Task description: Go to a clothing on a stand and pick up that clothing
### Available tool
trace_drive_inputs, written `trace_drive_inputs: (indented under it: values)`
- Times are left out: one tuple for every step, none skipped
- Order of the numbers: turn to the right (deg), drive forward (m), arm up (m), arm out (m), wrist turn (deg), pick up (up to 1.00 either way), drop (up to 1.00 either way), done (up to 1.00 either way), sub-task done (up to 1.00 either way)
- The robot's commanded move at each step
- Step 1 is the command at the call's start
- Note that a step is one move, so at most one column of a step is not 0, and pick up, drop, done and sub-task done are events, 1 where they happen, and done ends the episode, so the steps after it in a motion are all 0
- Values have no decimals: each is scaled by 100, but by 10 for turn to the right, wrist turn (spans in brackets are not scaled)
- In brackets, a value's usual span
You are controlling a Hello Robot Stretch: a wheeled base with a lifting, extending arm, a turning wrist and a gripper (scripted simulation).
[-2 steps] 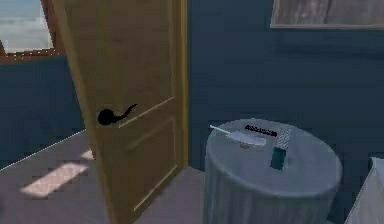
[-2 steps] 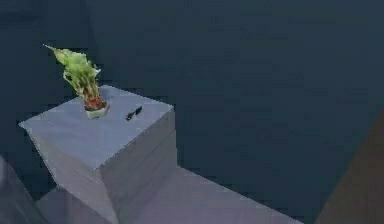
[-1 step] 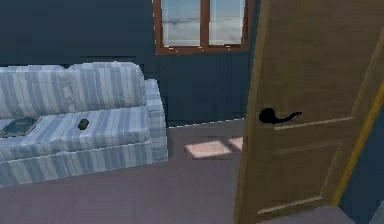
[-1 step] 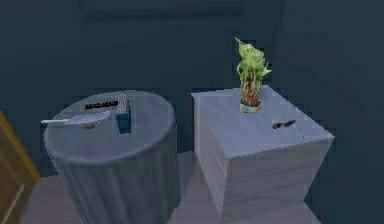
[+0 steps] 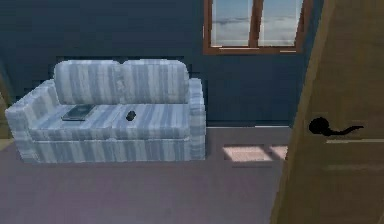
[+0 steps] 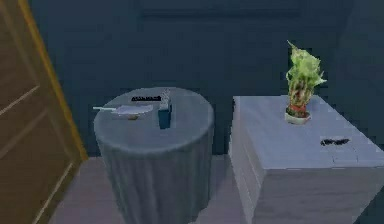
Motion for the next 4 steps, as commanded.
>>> trace_drive_inputs:
  values:
    - [0,100,0,0,0,0,0,0,0]
    - [-90,0,0,0,0,0,0,0,0]
    - [0,20,0,0,0,0,0,0,0]
    - [450,0,0,0,0,0,0,0,0]
